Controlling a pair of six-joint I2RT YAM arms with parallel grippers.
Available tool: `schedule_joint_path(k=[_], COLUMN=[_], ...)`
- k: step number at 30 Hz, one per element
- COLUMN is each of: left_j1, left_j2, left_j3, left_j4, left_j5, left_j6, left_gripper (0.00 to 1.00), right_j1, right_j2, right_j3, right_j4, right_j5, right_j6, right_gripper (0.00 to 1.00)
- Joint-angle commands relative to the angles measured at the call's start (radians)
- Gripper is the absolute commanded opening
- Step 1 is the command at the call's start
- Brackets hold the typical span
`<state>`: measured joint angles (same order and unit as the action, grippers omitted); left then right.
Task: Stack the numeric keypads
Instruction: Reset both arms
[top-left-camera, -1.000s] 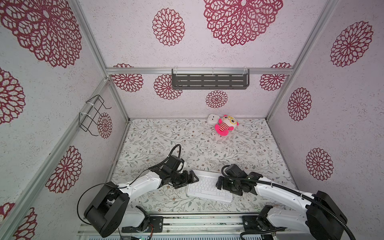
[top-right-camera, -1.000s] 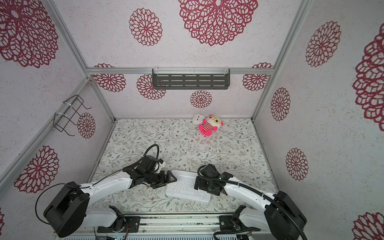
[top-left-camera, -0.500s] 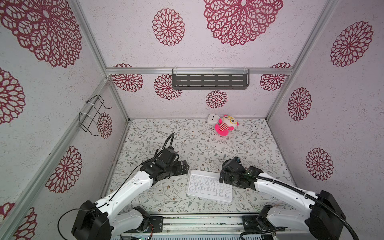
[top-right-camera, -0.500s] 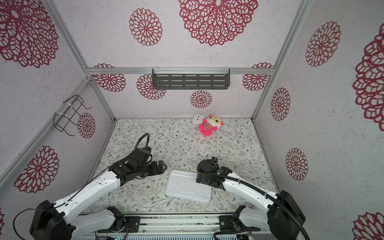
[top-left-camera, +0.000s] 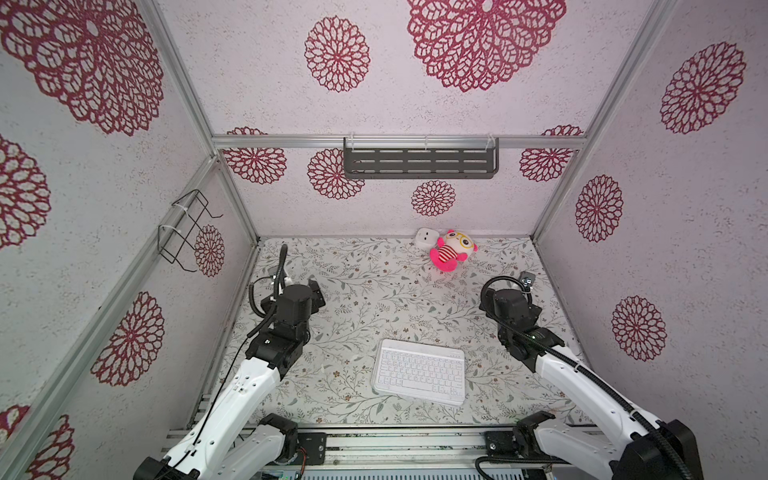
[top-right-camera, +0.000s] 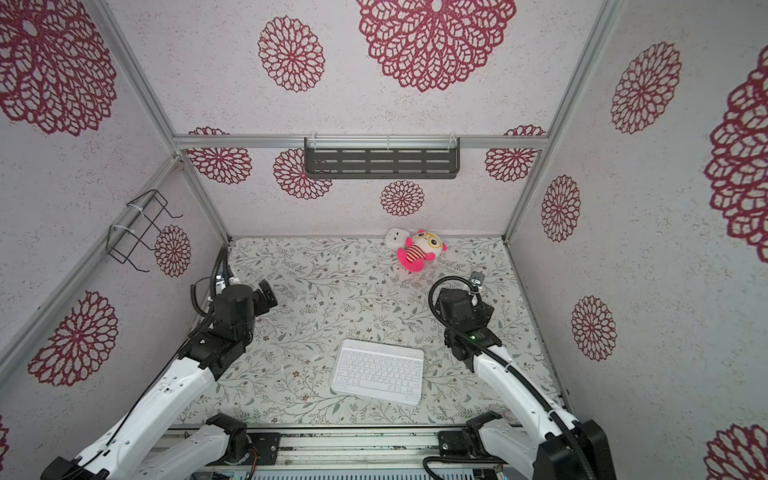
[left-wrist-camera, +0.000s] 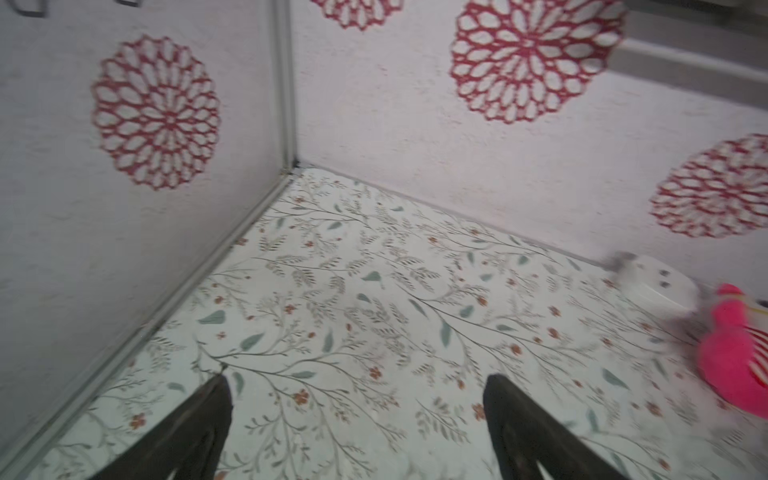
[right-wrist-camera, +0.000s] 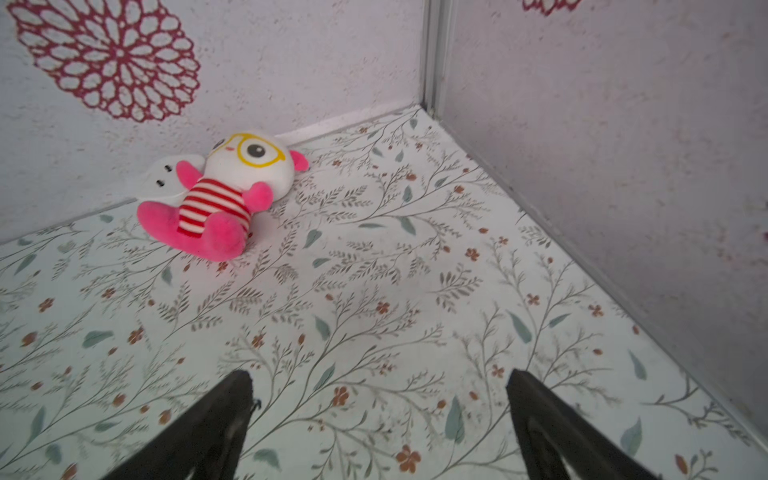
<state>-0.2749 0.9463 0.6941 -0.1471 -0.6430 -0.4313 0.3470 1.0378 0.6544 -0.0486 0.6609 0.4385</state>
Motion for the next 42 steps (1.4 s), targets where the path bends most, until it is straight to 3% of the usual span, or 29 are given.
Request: schedule_joint_path(k=[1,5,9,14,17,19,21,29,31,33,34,35,36,37,42], left_j1=[0.098,0.177,0.256,0.271,0.276,0.278,0.28,0.316,0.329,0.332,0.333,0.335,0.336,0.34,0.362], left_j2=[-0.026,0.026,0.189,0.422,0.458,0.535,0.589,0.616,0.615,0.611,0.613,0.615,0.614,0.613,0.611], left_j3=[-0.142,-0.282,-0.376,-0.355,-0.323,-0.341,-0.359,-0.297,-0.294,-0.292,-0.29,-0.291,-0.291,-0.286,-0.282], left_j4=[0.342,0.558,0.812,1.019,0.987,1.098,1.222,1.091,1.086,1.07,1.074,1.08,1.076,1.064,1.052], left_j5=[-0.042,-0.024,0.049,0.031,0.074,0.038,0.08,0.169,0.186,0.186,0.188,0.192,0.192,0.195,0.221], left_j6=[0.15,0.24,0.221,0.282,0.293,0.291,0.329,0.299,0.289,0.286,0.284,0.284,0.283,0.278,0.259], left_gripper=[0.97,0.97,0.97,0.98,0.98,0.98,0.97,0.98,0.98,0.98,0.98,0.98,0.98,0.98,0.98], right_j1=[-0.098,-0.205,-0.323,-0.399,-0.433,-0.44,-0.441,-0.393,-0.325,-0.295,-0.293,-0.307,-0.324,-0.32,-0.319], right_j2=[-0.017,0.009,0.078,0.228,0.288,0.338,0.377,0.4,0.526,0.486,0.517,0.482,0.513,0.49,0.492], right_j3=[-0.046,-0.125,-0.229,-0.275,-0.307,-0.343,-0.352,-0.387,-0.434,-0.419,-0.413,-0.383,-0.39,-0.379,-0.385], right_j4=[0.208,0.339,0.552,0.73,0.84,0.957,1.021,1.126,1.365,1.262,1.301,1.179,1.256,1.187,1.206], right_j5=[0.002,0.006,-0.12,-0.183,-0.301,-0.358,-0.402,-0.504,-0.469,-0.444,-0.41,-0.424,-0.451,-0.441,-0.441], right_j6=[-0.17,-0.202,-0.233,-0.238,-0.227,-0.223,-0.241,-0.344,-0.424,-0.446,-0.442,-0.417,-0.416,-0.414,-0.415], right_gripper=[0.99,0.99,0.99,0.99,0.99,0.99,0.99,0.99,0.99,0.99,0.99,0.99,0.99,0.99,0.99])
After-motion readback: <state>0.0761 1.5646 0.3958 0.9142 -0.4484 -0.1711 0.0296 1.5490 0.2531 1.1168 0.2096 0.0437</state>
